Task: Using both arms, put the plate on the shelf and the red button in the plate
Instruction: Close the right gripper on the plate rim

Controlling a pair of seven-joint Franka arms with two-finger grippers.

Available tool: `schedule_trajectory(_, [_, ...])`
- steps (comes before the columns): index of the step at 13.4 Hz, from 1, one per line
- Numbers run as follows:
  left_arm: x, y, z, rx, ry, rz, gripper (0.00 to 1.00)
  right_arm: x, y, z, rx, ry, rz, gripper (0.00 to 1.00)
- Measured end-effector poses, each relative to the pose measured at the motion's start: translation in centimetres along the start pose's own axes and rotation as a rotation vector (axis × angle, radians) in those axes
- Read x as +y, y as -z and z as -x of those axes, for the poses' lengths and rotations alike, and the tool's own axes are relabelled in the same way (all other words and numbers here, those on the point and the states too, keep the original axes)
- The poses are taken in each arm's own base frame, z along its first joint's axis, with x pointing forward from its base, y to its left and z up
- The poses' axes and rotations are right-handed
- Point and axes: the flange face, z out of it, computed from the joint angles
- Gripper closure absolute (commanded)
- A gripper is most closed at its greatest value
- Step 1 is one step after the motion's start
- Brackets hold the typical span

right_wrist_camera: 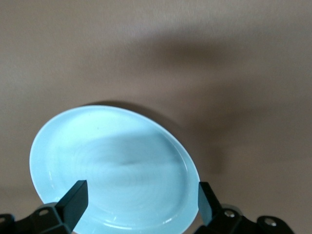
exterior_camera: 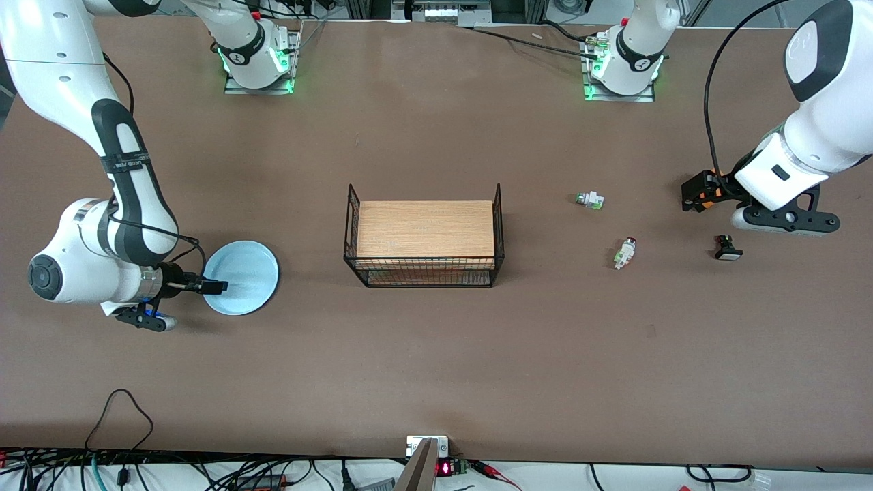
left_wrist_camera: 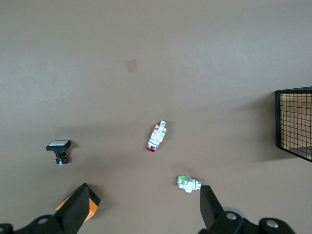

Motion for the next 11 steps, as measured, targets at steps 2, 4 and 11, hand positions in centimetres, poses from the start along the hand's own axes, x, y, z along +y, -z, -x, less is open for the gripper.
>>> schedule_trajectory(2, [0.0,-0.1,-0.1,-0.001,0.000,0.000,0.00,0.2,-0.7,-0.5,0.035,0.039,0.000,0.00])
schedule_trajectory(4, [0.0,-0.1,-0.1,-0.002,0.000,0.000,0.00,0.9,-2.3,-0.8,0.071,0.090,0.005,0.00])
schedule_trajectory(11, [0.1,-0.2,-0.1,-0.006,-0.001,0.001,0.00,3.0,-4.6,-0.4,0.101,0.157,0.024,0.31])
